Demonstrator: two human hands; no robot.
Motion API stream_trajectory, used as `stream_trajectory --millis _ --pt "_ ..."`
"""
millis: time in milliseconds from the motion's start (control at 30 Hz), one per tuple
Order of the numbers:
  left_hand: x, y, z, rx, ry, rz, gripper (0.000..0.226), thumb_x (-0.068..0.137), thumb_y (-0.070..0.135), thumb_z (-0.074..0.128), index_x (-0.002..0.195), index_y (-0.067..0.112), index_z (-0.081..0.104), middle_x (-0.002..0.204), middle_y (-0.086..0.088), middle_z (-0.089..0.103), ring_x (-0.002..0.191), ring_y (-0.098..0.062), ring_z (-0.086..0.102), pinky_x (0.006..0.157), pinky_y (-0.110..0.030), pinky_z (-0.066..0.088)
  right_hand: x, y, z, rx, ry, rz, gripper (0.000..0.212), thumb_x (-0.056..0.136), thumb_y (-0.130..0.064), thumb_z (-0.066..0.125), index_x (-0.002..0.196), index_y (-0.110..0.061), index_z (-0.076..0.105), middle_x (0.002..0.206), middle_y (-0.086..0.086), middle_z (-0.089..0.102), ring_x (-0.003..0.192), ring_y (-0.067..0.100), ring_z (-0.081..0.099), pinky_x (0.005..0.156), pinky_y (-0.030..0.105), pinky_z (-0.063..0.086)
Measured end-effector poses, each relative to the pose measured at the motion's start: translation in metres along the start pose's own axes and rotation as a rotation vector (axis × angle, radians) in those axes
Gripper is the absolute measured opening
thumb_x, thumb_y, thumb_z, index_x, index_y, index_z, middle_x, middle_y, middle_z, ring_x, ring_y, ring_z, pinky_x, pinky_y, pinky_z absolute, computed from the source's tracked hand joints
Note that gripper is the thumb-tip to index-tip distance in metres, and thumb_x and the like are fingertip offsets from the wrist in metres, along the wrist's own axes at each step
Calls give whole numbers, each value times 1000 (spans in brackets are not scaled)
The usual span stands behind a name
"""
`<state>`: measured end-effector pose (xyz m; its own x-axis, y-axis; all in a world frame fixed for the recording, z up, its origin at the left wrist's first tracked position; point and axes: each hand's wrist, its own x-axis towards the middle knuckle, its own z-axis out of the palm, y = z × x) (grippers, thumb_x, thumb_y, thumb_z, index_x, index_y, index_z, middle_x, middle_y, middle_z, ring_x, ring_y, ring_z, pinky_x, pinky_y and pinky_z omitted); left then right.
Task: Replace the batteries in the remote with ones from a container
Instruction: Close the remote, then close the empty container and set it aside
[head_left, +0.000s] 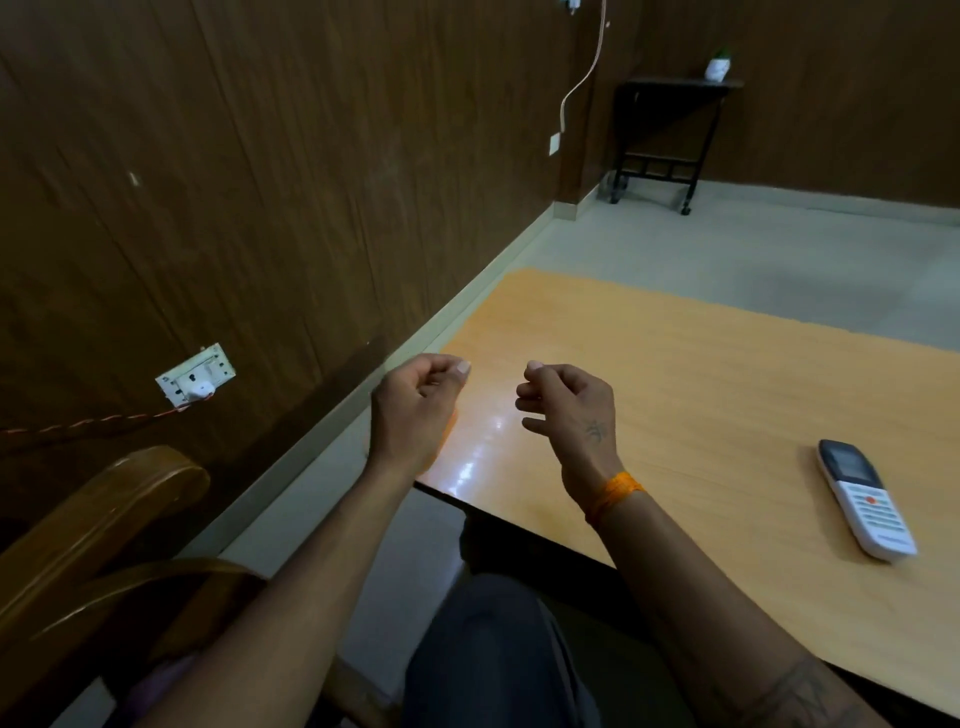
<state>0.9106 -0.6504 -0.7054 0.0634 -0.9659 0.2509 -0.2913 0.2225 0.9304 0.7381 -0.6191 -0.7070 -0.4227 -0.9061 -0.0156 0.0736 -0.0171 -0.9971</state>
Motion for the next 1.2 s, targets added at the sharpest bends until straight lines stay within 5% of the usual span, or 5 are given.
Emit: stream_trajectory --millis 167,667,833,1033,1200 --pt "-38 41 69 -147 -155 29 19 96 40 68 99 24 78 91 1 80 86 -20 75 76 -47 62 -22 -22 -74 1 51 -31 26 97 -36 68 92 -13 79 88 8 80 86 24 78 73 41 65" --pt "-140 109 296 -229 -520 -176 18 97 32 68 91 19 77 90 1 79 81 -17 75 64 -33 59 -32 1 -340 -256 524 135 22 92 -32 69 76 -19 76 80 4 78 79 24 77 59 38 65" --pt "-156 96 344 -44 -528 -259 11 96 27 71 86 25 73 97 -2 79 94 -28 76 80 -44 65 -19 20 -376 -506 524 213 19 87 -28 71 68 -24 71 76 -3 73 77 23 72 72 50 66" --pt "-153 80 371 56 -498 -374 40 92 22 70 131 13 69 120 -10 76 109 -31 73 93 -46 62 3 31 -386 -586 414 303 20 85 -26 70 69 -15 74 73 12 77 74 35 76 71 52 65" --pt "-141 73 381 48 -571 -372 22 92 12 69 113 12 77 101 -5 79 88 -23 78 83 -46 66 21 40 -381 -627 364 293 22 88 -27 71 98 -12 84 95 10 80 88 27 74 72 35 60"
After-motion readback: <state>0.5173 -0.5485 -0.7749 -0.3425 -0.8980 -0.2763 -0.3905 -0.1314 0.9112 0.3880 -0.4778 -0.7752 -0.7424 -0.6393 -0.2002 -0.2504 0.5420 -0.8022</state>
